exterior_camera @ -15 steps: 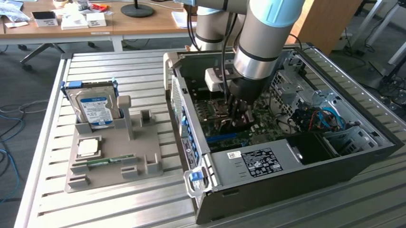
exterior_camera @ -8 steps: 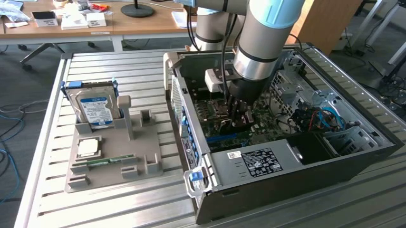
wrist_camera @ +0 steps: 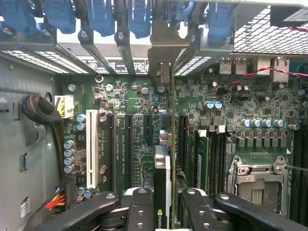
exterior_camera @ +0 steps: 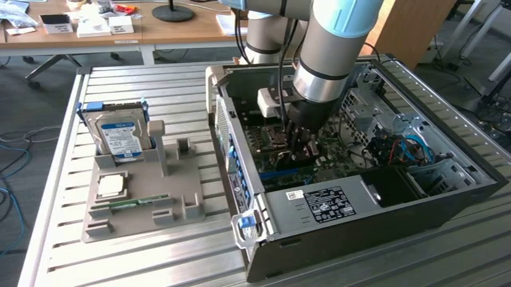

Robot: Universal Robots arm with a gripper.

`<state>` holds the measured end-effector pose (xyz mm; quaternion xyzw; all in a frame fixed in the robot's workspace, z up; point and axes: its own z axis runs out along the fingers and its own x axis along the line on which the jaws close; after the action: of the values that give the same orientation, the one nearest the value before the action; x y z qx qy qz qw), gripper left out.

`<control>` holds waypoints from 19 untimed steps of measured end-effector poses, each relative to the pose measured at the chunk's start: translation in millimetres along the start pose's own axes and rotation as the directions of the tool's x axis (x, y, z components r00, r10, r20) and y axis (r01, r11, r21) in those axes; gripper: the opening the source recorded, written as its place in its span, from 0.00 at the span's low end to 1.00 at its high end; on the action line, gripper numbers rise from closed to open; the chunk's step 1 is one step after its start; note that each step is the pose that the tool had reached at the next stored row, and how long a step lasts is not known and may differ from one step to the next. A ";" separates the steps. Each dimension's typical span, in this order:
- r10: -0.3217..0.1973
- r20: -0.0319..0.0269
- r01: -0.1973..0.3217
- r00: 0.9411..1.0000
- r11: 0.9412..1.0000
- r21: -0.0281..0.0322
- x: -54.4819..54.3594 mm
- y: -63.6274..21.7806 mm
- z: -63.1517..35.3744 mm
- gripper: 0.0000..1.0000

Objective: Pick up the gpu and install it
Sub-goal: 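Insert the gpu into the slot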

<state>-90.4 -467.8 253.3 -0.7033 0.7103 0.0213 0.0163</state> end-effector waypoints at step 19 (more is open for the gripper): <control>0.000 0.000 0.000 1.000 1.000 0.000 -1.0 1.3 6.0 0.27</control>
<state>-91.7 -466.5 247.4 -0.7033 0.7104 0.0212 0.0162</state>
